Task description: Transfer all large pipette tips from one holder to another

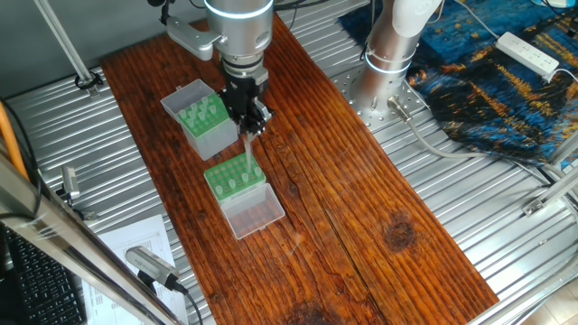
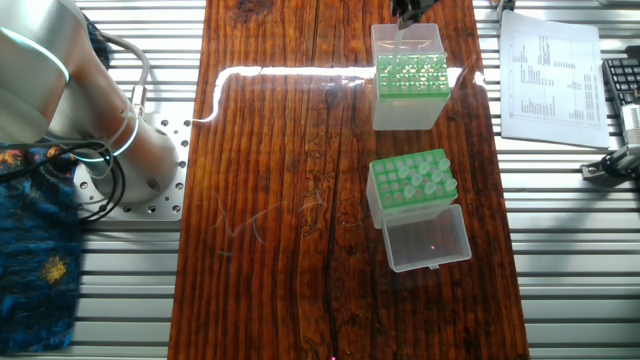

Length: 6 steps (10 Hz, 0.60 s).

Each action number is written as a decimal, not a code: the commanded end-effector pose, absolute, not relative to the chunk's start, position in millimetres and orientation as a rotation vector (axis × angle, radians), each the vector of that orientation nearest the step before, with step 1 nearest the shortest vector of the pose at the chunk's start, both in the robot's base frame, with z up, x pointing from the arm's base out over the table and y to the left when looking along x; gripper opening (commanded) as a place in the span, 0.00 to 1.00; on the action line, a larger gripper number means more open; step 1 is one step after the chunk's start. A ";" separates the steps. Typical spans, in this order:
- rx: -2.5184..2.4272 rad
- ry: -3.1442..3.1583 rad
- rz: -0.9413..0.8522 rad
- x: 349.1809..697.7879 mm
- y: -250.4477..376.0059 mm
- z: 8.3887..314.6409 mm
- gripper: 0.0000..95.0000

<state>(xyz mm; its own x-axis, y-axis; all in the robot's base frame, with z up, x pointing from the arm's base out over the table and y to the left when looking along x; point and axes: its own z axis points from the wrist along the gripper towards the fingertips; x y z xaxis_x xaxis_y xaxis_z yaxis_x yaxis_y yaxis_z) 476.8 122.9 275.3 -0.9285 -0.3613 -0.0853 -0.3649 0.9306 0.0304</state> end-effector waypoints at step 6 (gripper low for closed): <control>-0.725 3.001 0.023 497.3 61.7 277.6 0.20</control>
<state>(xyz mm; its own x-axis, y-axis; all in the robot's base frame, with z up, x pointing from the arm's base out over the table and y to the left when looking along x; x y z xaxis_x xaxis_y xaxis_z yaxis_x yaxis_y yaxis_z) 492.4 68.3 277.0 -0.8951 -0.4412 -0.0636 -0.4418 0.8971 -0.0051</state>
